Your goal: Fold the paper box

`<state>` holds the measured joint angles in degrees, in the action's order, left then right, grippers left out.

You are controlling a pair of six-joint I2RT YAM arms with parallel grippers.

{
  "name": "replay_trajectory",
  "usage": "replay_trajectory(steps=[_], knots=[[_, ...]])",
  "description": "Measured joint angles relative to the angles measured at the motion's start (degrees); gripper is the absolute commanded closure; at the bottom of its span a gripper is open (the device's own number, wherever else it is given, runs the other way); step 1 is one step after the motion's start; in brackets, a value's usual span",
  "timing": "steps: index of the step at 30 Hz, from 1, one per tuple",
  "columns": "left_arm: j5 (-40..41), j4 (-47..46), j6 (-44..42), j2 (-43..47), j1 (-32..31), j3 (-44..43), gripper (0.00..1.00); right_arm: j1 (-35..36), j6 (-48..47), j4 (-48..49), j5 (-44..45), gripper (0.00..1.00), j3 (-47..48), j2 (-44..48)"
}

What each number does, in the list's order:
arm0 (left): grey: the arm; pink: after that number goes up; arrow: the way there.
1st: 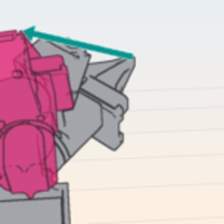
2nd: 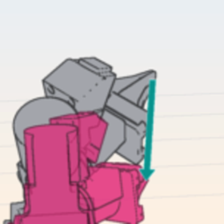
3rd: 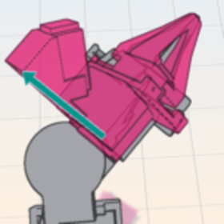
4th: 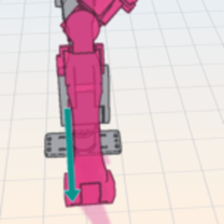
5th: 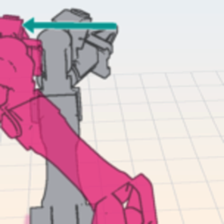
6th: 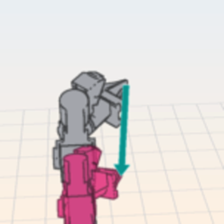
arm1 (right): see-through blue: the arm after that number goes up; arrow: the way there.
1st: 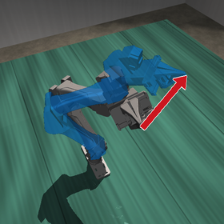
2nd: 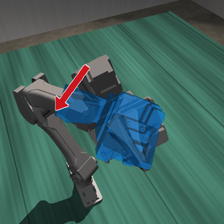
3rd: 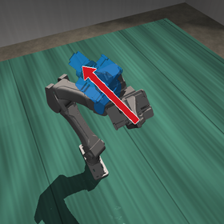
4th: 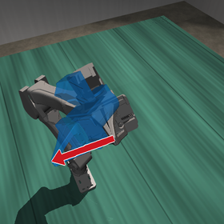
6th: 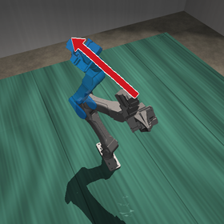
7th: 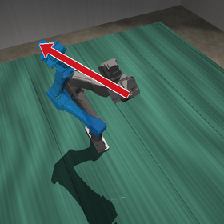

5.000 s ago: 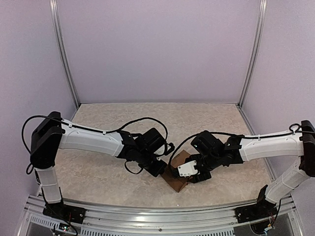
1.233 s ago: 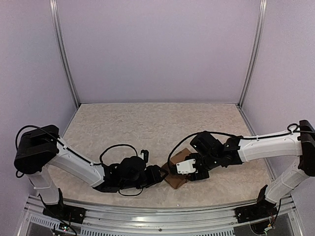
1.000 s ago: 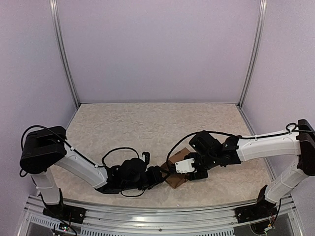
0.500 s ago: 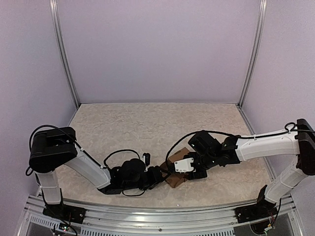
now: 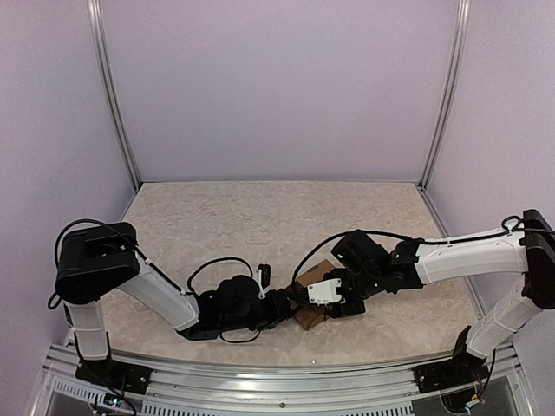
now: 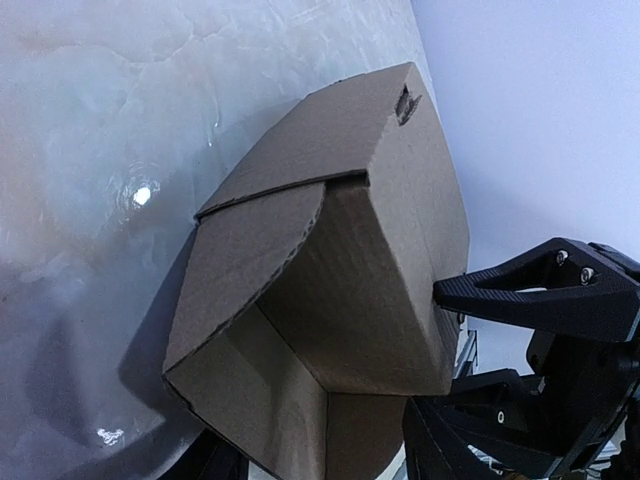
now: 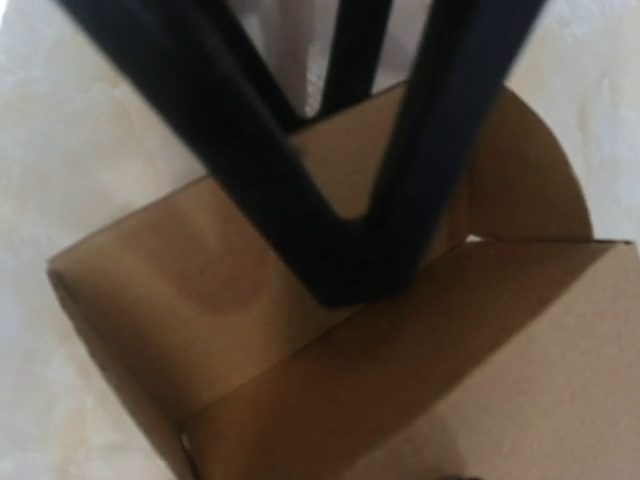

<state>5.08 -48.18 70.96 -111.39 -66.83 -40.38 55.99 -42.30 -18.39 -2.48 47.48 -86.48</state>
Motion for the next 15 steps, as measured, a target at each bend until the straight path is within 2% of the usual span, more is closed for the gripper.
replay_trajectory(steps=[15], knots=[[-0.31,0.68,-1.64,0.0,0.0,-0.63,0.5,-0.02,-0.68,-1.05,-1.11,0.37,-0.02,0.02]])
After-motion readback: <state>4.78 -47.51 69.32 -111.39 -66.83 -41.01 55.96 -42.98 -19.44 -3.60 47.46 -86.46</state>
